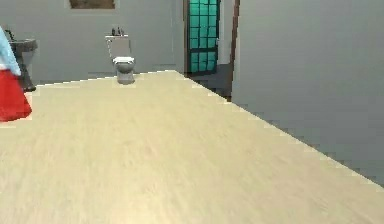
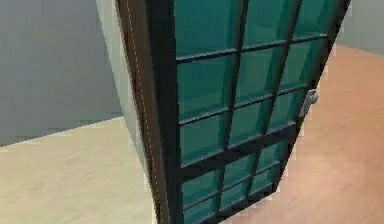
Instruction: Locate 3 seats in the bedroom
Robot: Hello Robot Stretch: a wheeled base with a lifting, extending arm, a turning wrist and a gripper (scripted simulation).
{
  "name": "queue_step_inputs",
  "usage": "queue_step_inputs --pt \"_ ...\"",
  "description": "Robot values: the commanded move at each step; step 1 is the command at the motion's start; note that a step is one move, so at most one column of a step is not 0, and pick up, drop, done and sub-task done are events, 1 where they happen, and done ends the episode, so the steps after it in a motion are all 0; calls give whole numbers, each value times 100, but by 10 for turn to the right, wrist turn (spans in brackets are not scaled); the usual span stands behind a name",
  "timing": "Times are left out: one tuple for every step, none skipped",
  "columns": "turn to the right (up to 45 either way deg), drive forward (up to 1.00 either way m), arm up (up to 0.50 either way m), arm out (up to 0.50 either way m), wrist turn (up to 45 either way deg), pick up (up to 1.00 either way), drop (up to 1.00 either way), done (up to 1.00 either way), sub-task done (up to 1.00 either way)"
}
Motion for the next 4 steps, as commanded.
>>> queue_step_inputs --pt "0 100 0 0 0 0 0 0 0" --pt "0 100 0 0 0 0 0 0 0" --pt "0 100 0 0 0 0 0 0 0" --pt "30 0 0 0 0 0 0 0 0"
